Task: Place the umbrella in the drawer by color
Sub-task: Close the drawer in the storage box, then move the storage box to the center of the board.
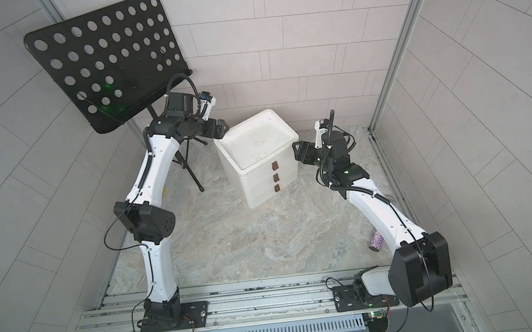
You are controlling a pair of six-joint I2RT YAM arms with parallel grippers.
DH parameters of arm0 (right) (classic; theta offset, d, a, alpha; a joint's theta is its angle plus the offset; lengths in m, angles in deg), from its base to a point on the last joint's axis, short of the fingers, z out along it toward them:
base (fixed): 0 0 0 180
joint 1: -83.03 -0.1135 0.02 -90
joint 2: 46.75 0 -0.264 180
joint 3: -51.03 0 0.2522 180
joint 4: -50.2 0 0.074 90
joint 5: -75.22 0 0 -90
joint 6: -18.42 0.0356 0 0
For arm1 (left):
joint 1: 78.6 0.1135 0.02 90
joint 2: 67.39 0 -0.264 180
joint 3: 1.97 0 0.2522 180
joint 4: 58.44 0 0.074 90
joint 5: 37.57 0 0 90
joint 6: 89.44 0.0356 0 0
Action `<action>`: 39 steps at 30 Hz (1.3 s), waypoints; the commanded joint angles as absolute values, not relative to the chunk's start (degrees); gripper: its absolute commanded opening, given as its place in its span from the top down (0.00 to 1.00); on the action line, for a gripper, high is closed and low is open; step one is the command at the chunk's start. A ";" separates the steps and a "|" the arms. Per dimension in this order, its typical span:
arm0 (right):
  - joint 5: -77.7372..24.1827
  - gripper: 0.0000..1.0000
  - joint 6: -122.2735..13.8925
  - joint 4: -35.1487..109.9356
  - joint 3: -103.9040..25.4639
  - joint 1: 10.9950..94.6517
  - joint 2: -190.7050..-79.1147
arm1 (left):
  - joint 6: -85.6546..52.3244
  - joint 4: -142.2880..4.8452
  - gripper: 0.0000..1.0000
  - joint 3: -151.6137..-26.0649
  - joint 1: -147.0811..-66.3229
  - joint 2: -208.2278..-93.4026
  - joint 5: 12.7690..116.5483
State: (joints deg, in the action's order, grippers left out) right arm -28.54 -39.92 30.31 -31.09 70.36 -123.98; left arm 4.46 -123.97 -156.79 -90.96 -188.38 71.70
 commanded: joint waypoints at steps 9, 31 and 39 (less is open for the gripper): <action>-29.74 0.21 -52.46 12.53 -56.40 71.20 -141.30 | -8.67 -132.04 0.05 -156.57 -85.24 -183.68 73.41; -37.46 0.22 -51.72 2.90 -87.89 71.86 -167.04 | -17.23 -125.38 0.05 -134.33 -86.24 -174.35 79.07; -40.31 0.24 -51.54 2.83 -87.02 71.07 -167.77 | -17.48 -124.68 0.04 -134.75 -89.77 -175.80 78.82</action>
